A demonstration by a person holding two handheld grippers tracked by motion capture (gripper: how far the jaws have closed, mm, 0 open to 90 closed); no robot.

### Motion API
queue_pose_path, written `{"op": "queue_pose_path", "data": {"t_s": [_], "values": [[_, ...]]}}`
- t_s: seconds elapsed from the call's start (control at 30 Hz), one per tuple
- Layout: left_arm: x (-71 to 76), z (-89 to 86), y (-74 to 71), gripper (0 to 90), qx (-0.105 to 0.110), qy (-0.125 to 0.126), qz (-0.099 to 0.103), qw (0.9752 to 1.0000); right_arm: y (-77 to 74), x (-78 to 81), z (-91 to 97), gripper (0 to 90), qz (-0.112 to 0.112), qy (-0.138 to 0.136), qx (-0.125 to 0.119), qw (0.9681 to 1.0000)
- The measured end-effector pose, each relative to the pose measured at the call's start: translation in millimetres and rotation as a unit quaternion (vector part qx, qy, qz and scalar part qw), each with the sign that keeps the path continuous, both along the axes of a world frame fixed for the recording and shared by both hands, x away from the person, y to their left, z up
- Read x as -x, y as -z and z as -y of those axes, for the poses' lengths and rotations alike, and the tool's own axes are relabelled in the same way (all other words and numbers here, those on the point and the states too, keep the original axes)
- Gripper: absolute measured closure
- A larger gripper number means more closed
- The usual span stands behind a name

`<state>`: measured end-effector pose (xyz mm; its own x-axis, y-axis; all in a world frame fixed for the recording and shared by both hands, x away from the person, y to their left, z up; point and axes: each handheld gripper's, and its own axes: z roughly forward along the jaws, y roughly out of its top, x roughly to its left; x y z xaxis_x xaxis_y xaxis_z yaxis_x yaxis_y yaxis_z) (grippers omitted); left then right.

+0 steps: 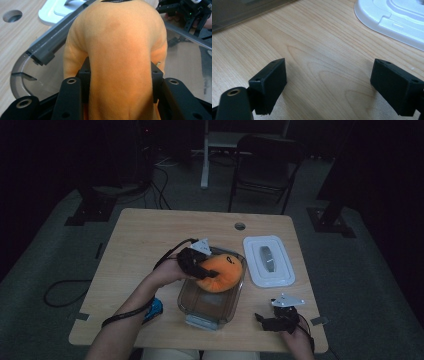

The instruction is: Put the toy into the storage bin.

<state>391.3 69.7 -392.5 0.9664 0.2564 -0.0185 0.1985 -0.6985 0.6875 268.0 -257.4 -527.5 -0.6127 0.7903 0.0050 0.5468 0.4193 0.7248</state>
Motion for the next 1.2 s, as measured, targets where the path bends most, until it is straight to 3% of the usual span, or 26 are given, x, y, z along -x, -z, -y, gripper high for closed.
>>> {"op": "queue_pose_path", "data": {"t_s": [0.47,0.6,0.83,1.07,1.2], "values": [[-3.0,9.3,6.6,52.3,-0.041,-0.005,-0.014,0.9991,0.0,0.0,0.0,13.1,0.000,0.000,0.000,1.0000],[-1.7,11.7,7.4,42.5,-0.051,0.000,-0.007,0.9987,0.0,0.0,0.0,13.1,0.000,0.000,0.000,1.0000],[-0.3,15.1,8.3,37.4,-0.067,0.003,-0.003,0.9978,0.0,0.0,0.0,13.1,0.000,0.000,0.000,1.0000],[-0.8,16.0,8.5,35.7,-0.069,0.003,-0.006,0.9976,0.0,-0.1,0.1,13.1,0.000,0.000,0.000,1.0000],[-1.5,16.1,10.2,30.4,-0.068,0.001,-0.012,0.9976,0.0,0.0,0.0,13.1,0.000,0.000,0.000,1.0000]]}}
